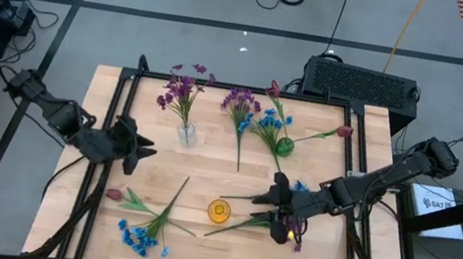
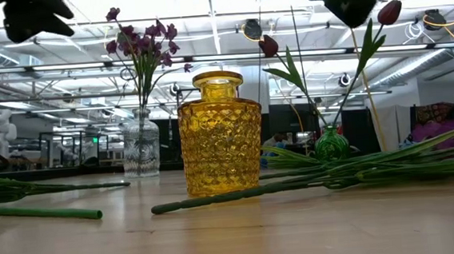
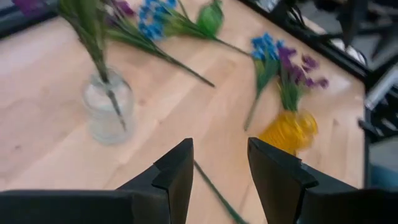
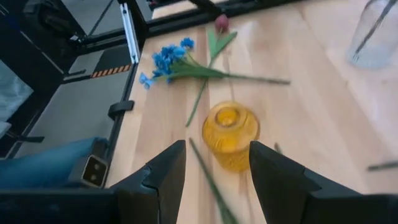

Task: Sort flowers into vase by color
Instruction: Put the bottom violet flowers into the transparent vase

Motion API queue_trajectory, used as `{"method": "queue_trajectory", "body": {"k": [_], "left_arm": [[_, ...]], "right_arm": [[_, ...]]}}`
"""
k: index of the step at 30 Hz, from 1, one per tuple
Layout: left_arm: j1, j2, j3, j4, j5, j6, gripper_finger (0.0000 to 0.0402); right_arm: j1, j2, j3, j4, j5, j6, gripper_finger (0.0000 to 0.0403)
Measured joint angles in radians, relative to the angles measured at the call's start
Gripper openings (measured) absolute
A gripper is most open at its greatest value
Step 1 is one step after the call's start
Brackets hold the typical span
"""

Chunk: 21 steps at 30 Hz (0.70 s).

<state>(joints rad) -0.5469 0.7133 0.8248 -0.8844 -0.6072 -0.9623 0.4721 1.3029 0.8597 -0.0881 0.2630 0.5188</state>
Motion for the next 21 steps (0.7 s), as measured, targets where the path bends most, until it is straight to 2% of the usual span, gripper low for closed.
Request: {"method": "queue_trajectory", "body": {"k": [3, 6, 13, 17, 21], "left_arm": [[-0.07, 0.0, -0.043, 0.033, -0.054, -0.041, 0.0158], [-0.128, 0.018, -0.114, 0.148, -0.086, -0.046, 0.0158], [-0.176, 0.11, -0.231, 0.56, -0.097, 0.164, 0.0158], [-0.176, 0.162, -0.234, 0.731, -0.098, 0.259, 0.0158], [-0.175, 0.205, -0.234, 0.879, -0.096, 0.33, 0.0158]], "right_arm": [[0.03, -0.009, 0.0, -0.104, -0.008, 0.074, 0.0169], [0.075, -0.023, 0.001, -0.224, -0.007, 0.182, 0.0169], [0.156, -0.024, 0.001, -0.453, -0.004, 0.452, 0.0169], [0.194, -0.012, 0.001, -0.481, -0.003, 0.501, 0.0169], [0.23, 0.044, 0.001, -0.445, 0.008, 0.462, 0.0169]]}}
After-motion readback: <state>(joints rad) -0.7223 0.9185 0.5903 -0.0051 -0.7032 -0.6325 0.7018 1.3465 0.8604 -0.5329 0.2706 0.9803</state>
